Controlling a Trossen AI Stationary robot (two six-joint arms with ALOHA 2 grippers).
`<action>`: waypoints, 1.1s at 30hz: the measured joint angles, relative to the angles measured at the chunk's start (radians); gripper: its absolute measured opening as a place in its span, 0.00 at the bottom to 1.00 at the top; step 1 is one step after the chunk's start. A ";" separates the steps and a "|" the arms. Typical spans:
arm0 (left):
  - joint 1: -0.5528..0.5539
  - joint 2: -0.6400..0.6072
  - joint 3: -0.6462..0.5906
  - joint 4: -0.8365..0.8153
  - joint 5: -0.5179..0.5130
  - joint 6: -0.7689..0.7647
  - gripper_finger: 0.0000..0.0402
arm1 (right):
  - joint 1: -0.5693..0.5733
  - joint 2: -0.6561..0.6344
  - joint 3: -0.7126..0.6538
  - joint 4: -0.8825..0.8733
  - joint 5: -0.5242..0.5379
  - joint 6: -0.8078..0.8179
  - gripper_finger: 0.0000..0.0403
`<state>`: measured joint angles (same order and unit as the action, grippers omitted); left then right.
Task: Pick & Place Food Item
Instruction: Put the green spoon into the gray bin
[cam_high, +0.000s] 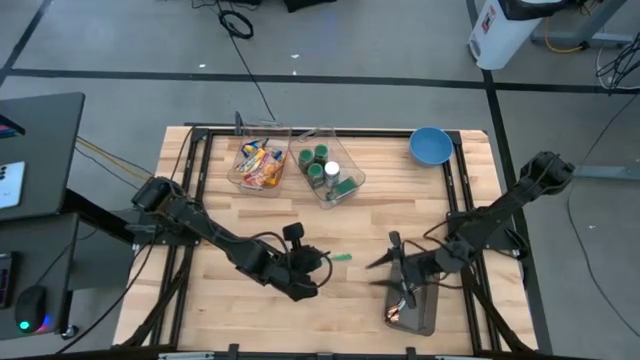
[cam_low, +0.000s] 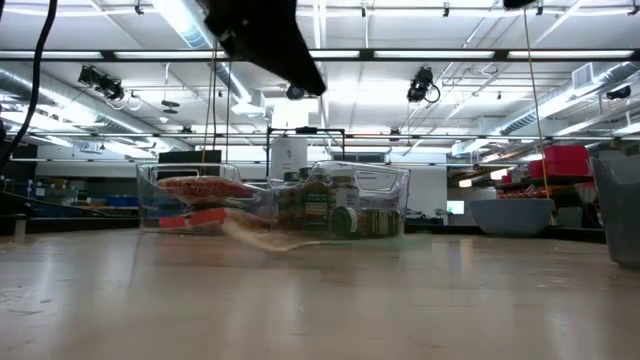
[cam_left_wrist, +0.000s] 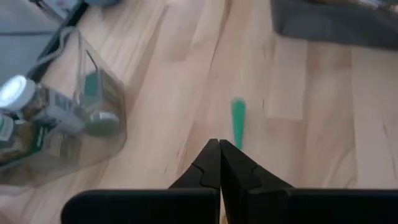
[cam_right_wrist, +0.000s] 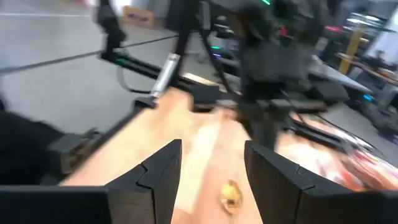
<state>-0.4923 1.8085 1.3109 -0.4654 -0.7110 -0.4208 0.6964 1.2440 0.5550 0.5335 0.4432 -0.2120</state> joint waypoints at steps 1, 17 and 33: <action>0.000 -0.002 0.000 0.013 -0.006 0.004 0.00 | -0.013 0.000 -0.014 0.021 0.011 0.009 0.46; 0.080 0.121 -0.004 -0.083 0.373 -0.120 0.24 | -0.197 0.000 -0.244 0.209 0.021 0.204 0.65; 0.102 0.204 -0.003 -0.061 0.564 -0.101 0.56 | -0.197 0.000 -0.250 0.204 0.010 0.201 0.78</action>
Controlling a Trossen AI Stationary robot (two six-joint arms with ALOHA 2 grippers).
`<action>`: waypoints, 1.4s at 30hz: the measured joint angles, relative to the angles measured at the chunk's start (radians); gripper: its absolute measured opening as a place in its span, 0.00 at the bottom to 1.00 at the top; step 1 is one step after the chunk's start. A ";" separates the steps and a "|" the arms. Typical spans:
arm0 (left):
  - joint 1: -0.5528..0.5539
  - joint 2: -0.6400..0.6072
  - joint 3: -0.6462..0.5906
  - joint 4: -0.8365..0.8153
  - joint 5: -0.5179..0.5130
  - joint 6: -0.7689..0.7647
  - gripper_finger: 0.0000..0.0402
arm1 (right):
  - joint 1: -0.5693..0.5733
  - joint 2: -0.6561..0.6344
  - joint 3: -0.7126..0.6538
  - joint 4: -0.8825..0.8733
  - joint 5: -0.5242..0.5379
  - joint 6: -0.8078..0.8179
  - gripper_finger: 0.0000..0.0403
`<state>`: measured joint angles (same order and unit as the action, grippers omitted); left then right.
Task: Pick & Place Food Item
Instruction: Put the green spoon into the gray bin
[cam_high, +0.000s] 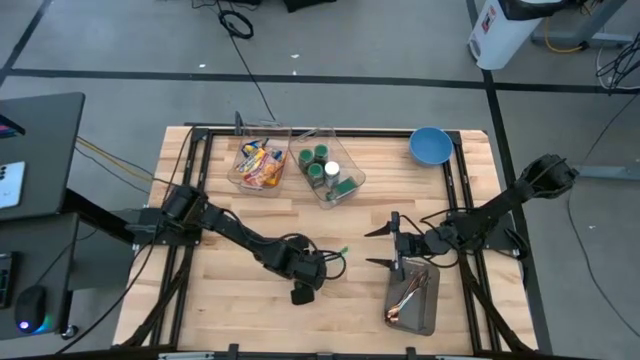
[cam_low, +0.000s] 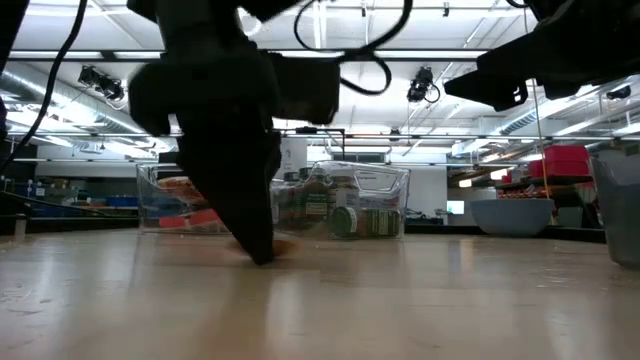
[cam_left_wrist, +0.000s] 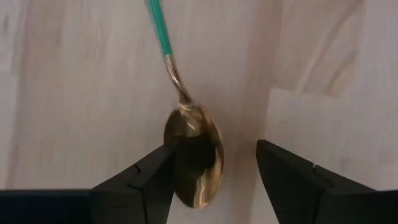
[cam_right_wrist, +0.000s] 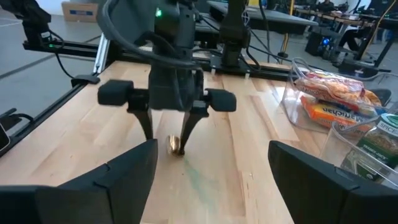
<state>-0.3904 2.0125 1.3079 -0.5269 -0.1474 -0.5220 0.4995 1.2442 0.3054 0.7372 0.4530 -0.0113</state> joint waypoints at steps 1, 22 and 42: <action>0.000 0.012 0.002 0.001 -0.005 0.000 0.56 | 0.000 0.000 0.000 0.000 0.000 0.000 0.78; -0.073 0.037 -0.007 0.024 -0.373 0.039 0.01 | 0.002 0.000 0.000 0.006 -0.001 0.004 0.78; -0.177 -0.106 -0.001 0.483 -0.914 0.345 0.01 | 0.000 0.000 0.000 0.220 -0.211 -0.095 0.78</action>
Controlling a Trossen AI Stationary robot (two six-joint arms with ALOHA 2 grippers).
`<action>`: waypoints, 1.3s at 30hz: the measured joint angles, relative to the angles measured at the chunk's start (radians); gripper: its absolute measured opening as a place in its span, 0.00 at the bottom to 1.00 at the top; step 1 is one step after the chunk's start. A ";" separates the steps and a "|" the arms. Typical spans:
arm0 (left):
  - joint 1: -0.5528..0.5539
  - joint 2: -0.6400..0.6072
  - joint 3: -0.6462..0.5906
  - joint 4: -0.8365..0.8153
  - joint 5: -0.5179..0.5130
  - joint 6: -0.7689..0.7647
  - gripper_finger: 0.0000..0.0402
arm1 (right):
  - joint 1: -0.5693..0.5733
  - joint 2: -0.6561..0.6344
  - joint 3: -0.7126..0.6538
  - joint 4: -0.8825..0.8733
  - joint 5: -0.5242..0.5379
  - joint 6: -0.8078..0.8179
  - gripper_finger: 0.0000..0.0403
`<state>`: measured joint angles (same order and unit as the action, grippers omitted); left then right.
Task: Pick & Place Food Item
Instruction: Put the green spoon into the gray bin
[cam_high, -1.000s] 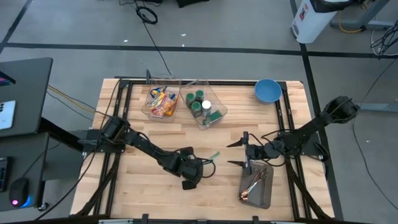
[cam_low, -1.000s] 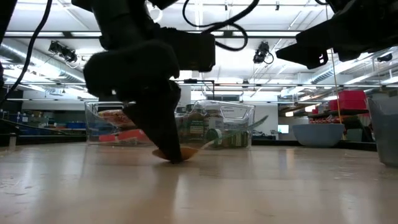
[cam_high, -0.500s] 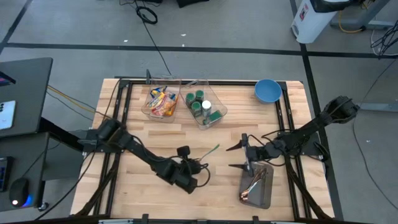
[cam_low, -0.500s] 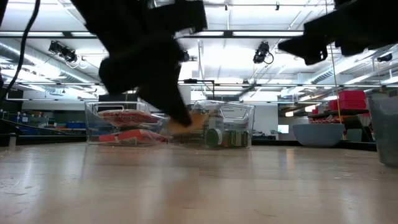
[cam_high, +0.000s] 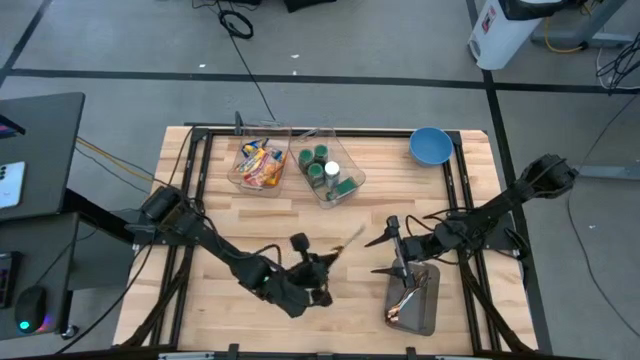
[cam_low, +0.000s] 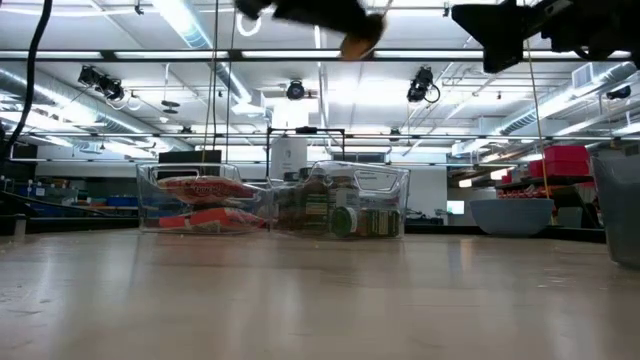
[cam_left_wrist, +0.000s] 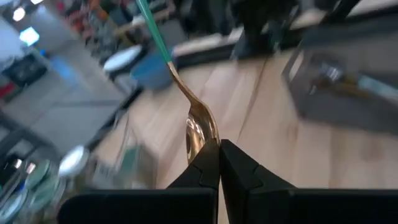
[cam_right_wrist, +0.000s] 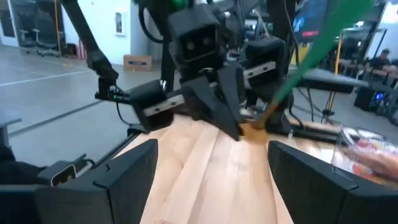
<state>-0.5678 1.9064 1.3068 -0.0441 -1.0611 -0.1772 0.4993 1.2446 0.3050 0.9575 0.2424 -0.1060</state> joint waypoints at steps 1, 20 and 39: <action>0.006 -0.001 0.000 0.064 0.011 0.058 0.01 | -0.003 0.000 0.000 0.011 -0.001 -0.007 0.78; 0.202 -0.001 0.000 0.555 0.676 0.438 0.01 | -0.100 0.000 0.000 0.201 -0.212 -0.053 0.73; 0.235 -0.003 0.001 0.516 0.769 0.396 0.01 | -0.089 0.000 0.000 0.198 -0.226 -0.127 0.05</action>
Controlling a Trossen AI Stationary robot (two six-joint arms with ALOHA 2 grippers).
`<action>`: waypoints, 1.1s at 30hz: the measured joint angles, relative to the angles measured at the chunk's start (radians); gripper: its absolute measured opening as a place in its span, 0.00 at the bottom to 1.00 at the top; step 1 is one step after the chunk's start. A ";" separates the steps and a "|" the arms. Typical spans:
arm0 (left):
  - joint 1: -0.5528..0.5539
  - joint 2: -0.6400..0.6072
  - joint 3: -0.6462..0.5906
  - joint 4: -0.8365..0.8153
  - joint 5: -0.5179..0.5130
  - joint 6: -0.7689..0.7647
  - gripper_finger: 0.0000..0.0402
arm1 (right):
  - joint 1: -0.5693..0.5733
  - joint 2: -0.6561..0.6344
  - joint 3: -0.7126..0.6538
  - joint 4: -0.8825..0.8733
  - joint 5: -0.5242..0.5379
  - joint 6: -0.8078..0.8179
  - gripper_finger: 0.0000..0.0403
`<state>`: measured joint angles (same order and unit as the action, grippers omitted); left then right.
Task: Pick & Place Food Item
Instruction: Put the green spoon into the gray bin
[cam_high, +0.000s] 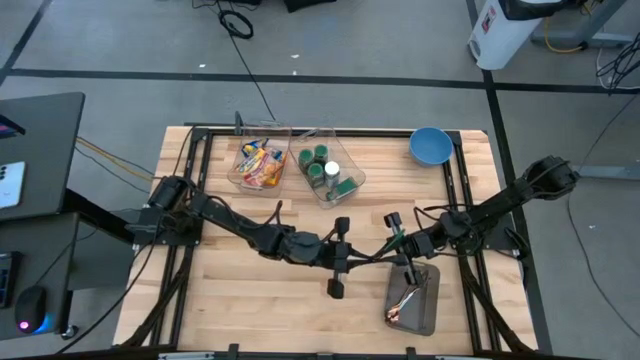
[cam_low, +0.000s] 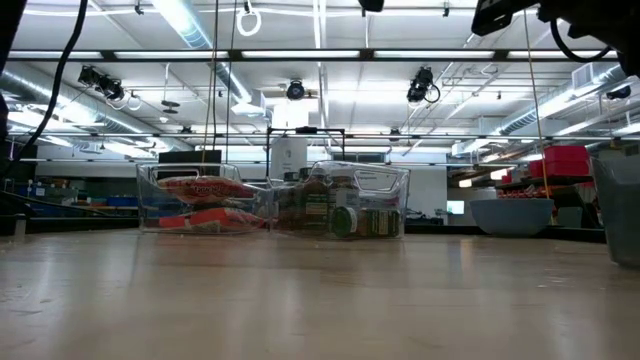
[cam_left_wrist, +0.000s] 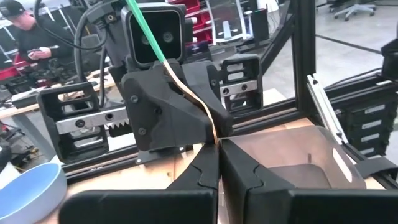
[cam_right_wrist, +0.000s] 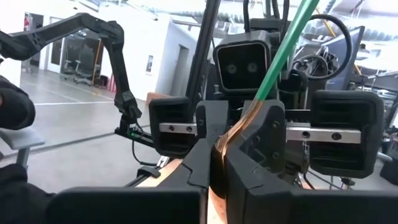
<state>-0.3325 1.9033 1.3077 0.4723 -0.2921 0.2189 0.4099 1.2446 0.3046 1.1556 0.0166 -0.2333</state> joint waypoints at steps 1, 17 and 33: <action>0.000 -0.001 0.001 -0.007 0.008 0.000 0.01 | 0.000 0.000 0.000 -0.001 0.000 0.000 0.04; -0.019 0.002 0.000 -0.335 -0.040 -0.088 0.43 | -0.001 -0.001 0.001 0.005 0.016 0.014 0.03; -0.008 0.002 0.000 -0.576 -0.080 -0.233 0.51 | 0.046 -0.001 -0.078 0.039 -0.032 -0.001 0.03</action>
<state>-0.3407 1.9049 1.3074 -0.1042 -0.3725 -0.0139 0.4556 1.2438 0.2261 1.1950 -0.0155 -0.2340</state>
